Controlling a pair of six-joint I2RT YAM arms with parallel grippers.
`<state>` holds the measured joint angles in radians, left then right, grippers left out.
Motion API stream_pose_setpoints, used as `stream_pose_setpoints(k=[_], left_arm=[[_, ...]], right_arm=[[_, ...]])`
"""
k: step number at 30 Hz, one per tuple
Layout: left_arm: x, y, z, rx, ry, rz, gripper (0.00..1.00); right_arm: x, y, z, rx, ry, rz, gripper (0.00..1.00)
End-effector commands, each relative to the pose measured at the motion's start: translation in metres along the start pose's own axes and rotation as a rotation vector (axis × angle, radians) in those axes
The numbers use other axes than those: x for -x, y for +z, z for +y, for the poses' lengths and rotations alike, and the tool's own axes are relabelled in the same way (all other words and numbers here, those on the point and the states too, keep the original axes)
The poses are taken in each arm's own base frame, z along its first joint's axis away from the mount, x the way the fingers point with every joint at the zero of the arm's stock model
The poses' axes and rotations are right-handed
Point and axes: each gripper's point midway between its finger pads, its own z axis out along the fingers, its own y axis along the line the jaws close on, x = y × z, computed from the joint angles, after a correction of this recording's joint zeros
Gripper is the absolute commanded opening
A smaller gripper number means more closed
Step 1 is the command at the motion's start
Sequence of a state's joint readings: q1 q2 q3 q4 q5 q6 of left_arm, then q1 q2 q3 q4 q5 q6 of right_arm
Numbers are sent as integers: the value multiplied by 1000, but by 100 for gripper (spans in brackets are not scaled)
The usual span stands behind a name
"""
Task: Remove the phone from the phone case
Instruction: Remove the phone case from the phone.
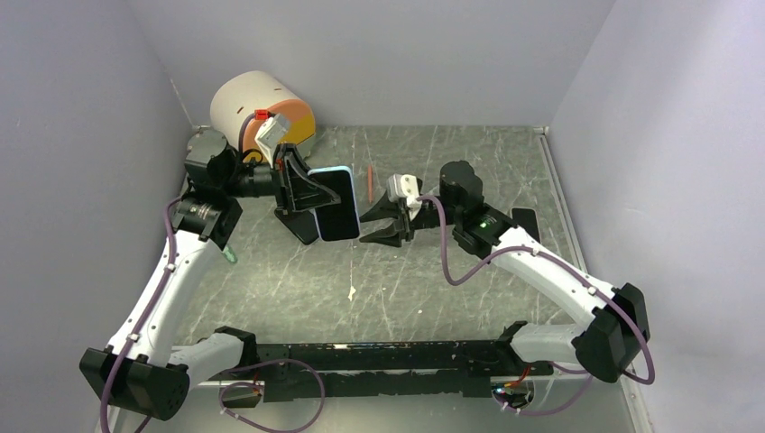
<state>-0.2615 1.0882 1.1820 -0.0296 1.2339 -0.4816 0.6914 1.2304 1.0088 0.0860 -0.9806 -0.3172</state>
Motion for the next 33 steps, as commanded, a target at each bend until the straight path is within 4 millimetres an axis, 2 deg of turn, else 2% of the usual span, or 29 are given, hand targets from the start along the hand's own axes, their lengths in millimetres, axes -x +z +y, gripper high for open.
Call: stream_pose_setpoints(k=[1,33], left_arm=[[11,-2,-17,-45,75,-15,3],[5,-1,-15,-51,56,-3,3]], right_arm=[[31,4,-3,32,-78,-68,45],[46,8,5,120,-73,-109,40]])
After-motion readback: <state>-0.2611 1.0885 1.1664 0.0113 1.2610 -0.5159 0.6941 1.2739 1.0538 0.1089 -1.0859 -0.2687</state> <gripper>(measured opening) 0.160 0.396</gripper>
